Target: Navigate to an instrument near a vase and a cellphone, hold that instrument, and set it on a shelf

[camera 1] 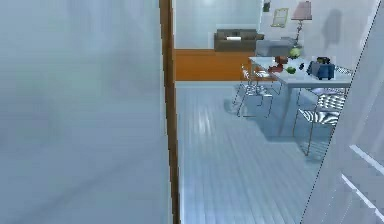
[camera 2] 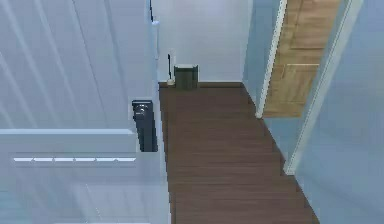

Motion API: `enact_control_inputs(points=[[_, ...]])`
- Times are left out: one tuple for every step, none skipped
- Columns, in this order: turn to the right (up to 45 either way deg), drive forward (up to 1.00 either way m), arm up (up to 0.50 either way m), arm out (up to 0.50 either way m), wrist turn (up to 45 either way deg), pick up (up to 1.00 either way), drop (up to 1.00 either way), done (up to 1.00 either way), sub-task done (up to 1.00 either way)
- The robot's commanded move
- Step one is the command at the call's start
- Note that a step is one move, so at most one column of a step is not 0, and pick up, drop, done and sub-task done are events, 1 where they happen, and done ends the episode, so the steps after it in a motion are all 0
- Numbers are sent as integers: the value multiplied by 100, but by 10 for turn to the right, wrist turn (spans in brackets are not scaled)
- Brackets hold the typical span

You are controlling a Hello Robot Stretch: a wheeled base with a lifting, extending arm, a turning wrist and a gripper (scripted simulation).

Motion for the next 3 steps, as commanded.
enact_control_inputs(points=[[-450, 0, 0, 0, 0, 0, 0, 0, 0], [-360, 0, 0, 0, 0, 0, 0, 0, 0], [0, 100, 0, 0, 0, 0, 0, 0, 0]])
